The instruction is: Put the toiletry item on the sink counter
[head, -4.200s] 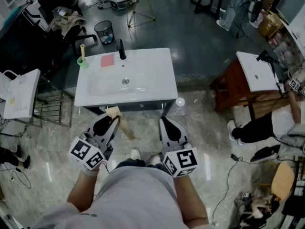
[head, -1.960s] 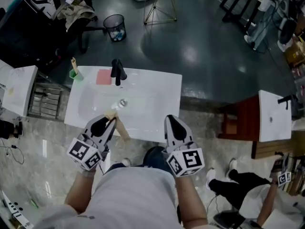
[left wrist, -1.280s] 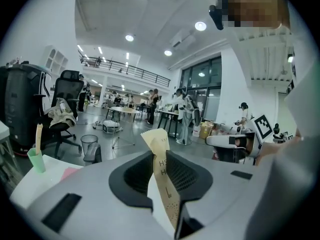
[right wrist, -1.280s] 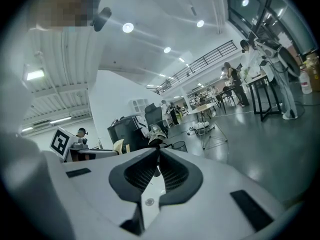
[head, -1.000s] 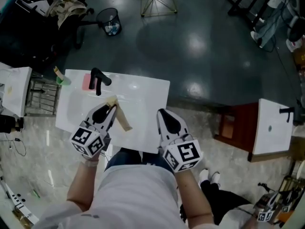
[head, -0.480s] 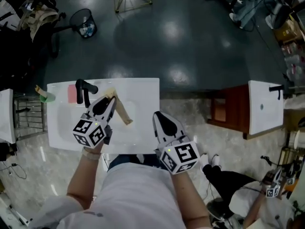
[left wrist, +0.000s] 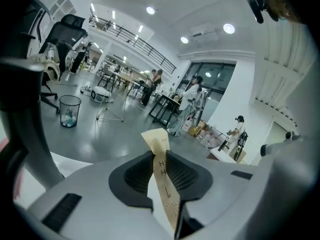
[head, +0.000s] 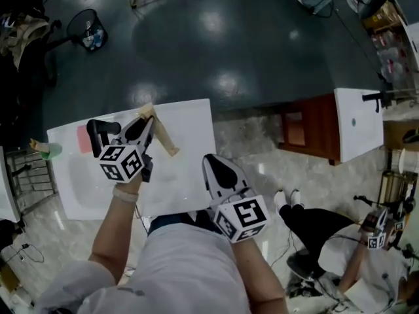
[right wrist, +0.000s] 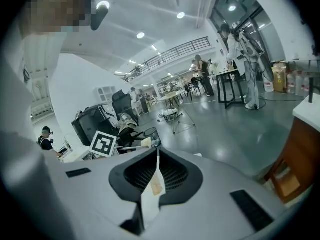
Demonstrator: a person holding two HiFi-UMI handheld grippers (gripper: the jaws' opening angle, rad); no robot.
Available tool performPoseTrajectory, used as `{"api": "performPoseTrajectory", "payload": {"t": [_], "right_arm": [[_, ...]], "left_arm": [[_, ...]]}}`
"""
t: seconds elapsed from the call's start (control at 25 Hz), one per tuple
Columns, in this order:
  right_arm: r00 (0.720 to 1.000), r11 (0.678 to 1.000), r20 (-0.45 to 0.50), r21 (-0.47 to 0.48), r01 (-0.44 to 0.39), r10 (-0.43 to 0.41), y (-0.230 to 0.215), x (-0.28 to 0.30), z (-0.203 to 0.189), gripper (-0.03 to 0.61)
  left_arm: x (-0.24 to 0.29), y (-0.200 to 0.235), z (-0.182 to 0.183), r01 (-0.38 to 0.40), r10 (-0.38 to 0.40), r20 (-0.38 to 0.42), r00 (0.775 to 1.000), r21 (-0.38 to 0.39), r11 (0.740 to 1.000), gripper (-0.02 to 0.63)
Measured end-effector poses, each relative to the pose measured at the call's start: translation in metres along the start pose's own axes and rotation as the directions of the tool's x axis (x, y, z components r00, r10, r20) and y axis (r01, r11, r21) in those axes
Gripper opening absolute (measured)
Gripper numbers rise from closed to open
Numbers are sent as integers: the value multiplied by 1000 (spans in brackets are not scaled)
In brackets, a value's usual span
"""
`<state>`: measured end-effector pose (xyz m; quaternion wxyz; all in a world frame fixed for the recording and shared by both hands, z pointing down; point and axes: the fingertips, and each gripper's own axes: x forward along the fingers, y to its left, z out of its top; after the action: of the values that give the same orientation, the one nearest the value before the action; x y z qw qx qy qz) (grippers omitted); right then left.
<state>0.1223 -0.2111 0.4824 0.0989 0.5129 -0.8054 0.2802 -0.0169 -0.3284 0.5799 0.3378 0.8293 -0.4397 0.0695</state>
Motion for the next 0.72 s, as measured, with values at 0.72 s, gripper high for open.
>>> {"api": "performPoseTrajectory", "payload": {"t": [0.72], "right_arm": [[995,996,-51,18,84,-83,-10,10,-19,25]], "left_arm": [[72,41,-30,-27,21,-88,996,-70,997,94]]}}
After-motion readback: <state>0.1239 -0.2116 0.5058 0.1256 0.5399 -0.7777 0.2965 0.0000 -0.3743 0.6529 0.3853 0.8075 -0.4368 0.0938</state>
